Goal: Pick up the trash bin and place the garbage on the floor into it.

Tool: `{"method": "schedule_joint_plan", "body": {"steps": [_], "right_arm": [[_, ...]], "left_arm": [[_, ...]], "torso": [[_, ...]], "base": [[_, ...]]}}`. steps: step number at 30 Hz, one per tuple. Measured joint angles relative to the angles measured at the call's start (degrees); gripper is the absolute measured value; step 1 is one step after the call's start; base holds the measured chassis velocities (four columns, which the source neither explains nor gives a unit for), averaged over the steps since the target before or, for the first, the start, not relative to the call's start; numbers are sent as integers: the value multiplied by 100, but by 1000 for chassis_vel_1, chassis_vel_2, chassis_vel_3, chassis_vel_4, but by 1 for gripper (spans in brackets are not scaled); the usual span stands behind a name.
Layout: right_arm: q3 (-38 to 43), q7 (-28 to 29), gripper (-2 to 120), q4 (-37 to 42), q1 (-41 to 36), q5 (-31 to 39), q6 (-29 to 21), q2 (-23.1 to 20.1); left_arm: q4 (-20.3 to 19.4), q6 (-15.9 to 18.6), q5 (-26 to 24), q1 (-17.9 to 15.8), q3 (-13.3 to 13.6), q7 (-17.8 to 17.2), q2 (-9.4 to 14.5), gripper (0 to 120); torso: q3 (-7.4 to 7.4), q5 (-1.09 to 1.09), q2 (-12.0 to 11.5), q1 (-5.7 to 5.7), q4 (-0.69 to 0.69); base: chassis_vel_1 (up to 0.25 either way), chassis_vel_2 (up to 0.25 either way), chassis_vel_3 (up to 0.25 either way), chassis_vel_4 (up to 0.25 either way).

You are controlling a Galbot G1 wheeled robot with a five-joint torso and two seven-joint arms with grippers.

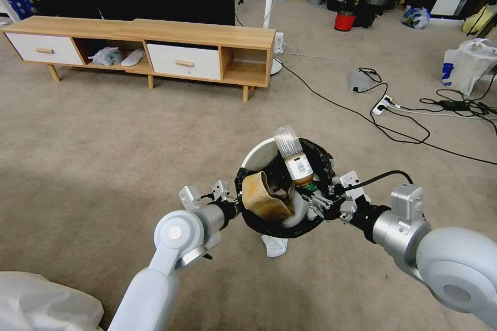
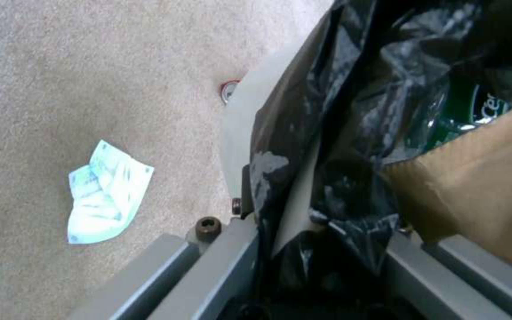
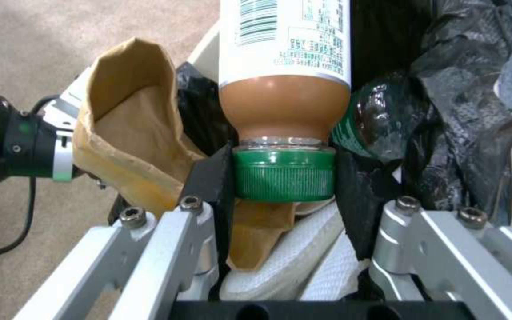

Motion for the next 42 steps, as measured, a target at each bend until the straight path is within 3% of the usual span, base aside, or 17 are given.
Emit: {"method": "schedule_joint_plan", "body": {"steps": [5, 9, 11, 15, 17, 20, 42], "right_arm": [[-3, -25, 36, 2, 36, 1, 24, -6], [6, -48, 50, 24, 58, 9, 44, -33], [13, -52, 62, 31, 68, 11, 61, -38], [15, -60, 71, 33, 70, 11, 73, -39], [20, -62, 83, 38, 69, 10, 77, -37], [33, -62, 92, 46, 60, 2, 80, -38], [164, -201, 100, 231, 204, 98, 282, -99]], "left_arm": [[29, 14, 17, 12, 0, 20, 3, 0], [49, 20, 29, 14, -1, 37, 5, 0], [75, 24, 63, 29, -12, 42, -11, 0], [83, 28, 84, 49, -16, 54, -23, 0], [97, 29, 132, 70, -24, 60, -41, 0], [111, 29, 162, 79, -35, 62, -48, 0], [146, 21, 294, 155, -134, 106, -88, 0]], "torso": [[0, 0, 0, 0, 0], [0, 0, 0, 0, 0], [0, 0, 0, 0, 0], [0, 0, 0, 0, 0], [0, 0, 0, 0, 0], [0, 0, 0, 0, 0], [0, 0, 0, 0, 0]], "base": [[0, 0, 0, 0], [0, 0, 0, 0], [0, 0, 0, 0], [0, 0, 0, 0], [0, 0, 0, 0], [0, 0, 0, 0], [0, 0, 0, 0]]}}
